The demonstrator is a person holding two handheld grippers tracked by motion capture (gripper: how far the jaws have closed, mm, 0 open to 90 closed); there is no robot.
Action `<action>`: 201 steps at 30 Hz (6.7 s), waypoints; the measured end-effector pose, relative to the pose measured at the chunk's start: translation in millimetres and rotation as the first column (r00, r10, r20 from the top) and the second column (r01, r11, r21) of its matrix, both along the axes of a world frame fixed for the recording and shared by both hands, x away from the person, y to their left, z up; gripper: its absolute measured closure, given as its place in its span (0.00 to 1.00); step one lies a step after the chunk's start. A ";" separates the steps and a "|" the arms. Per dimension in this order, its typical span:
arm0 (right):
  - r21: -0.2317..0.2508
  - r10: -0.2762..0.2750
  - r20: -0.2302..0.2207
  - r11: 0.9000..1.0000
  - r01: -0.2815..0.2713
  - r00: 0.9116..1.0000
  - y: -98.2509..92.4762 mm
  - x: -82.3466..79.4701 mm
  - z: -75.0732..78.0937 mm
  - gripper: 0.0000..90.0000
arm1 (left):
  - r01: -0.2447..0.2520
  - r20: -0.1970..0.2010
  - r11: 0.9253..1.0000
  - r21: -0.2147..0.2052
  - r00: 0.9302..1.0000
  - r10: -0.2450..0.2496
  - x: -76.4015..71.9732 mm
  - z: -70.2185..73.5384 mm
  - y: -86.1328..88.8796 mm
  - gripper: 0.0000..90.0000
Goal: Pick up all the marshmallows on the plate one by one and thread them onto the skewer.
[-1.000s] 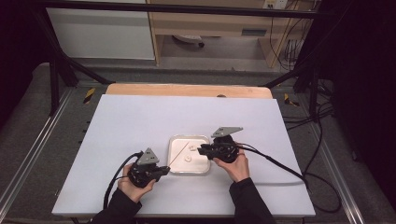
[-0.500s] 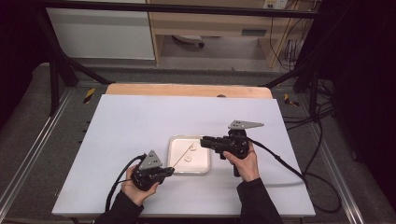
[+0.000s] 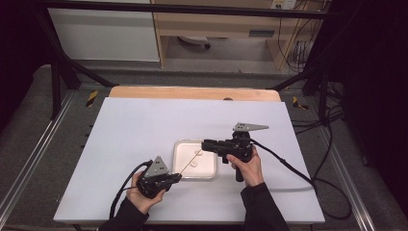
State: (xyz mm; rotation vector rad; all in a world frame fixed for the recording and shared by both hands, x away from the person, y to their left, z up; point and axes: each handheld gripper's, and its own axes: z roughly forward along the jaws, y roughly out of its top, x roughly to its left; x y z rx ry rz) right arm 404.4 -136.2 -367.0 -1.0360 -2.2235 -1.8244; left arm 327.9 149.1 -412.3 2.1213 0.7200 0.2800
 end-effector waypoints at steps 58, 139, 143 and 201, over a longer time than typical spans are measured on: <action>-0.001 0.096 -0.103 0.995 -0.096 0.990 24.5 -18.6 -41.9 0.90 | -0.001 0.049 1.000 -0.020 0.999 0.002 -4.7 -2.5 -17.2 0.98; -0.506 -0.016 0.162 0.857 0.097 0.987 55.1 45.3 -87.7 0.78 | -0.082 -0.047 0.996 -0.046 0.996 0.080 11.6 -10.1 17.0 0.98; -0.499 -0.018 0.144 0.862 0.088 0.989 53.9 46.0 -86.1 0.80 | -0.079 -0.046 0.996 -0.046 0.996 0.077 11.3 -9.8 17.0 0.98; -0.075 -0.066 0.073 0.995 0.071 0.995 -28.7 -9.2 8.8 0.82 | -0.035 -0.033 0.998 -0.050 0.999 0.033 4.2 -8.9 8.5 0.98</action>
